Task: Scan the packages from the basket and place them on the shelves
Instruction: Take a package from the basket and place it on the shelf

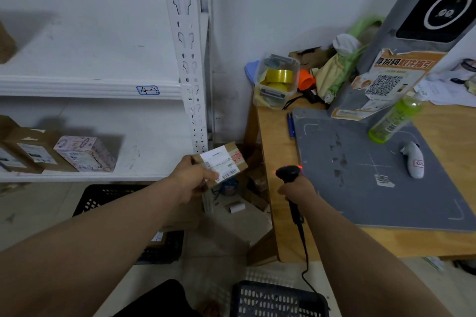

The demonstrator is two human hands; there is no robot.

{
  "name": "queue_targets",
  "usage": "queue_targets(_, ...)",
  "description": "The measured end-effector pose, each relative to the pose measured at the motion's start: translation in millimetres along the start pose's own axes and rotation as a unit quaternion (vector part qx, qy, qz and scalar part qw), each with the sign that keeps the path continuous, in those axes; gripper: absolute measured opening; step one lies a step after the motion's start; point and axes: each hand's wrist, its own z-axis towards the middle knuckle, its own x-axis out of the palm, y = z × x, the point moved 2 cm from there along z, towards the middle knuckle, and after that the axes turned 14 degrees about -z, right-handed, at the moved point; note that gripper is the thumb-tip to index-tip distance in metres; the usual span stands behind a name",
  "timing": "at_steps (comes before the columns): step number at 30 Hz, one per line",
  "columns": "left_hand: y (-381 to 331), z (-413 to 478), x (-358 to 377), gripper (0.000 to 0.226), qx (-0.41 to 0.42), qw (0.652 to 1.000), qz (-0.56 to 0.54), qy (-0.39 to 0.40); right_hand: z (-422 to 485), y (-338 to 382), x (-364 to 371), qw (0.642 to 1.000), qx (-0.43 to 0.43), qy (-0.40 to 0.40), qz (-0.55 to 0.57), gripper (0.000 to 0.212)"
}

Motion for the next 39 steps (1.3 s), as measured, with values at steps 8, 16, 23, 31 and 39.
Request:
queue_targets(8, 5.3, -1.0, 18.7, 0.051, -0.026, 0.999, 0.026, 0.038, 6.2, -25.1, 9.1, 0.997, 0.048, -0.009, -0.067, 0.028)
queue_targets(16, 11.3, -2.3, 19.1, 0.050, -0.036, 0.998, 0.019, 0.052, -7.4, -26.6, -5.7, 0.994, 0.061, -0.042, -0.086, 0.058)
queue_targets(23, 6.1, -9.9, 7.1, 0.054, -0.032, 0.998, 0.011, 0.055, -40.5, 19.2, -23.9, 0.965, -0.065, -0.176, -0.183, 0.059)
queue_targets(31, -22.1, -35.4, -34.9, 0.054, 0.008, 0.996, 0.024, 0.085, -104.4, 107.7, 6.1, 0.965, -0.183, 0.128, 0.135, 0.055)
queue_targets(39, -144.5, -86.7, -123.8, 0.046, 0.112, 0.982, 0.036, 0.149, -183.7, 227.4, -14.7, 0.893, -0.333, 0.201, 0.227, 0.051)
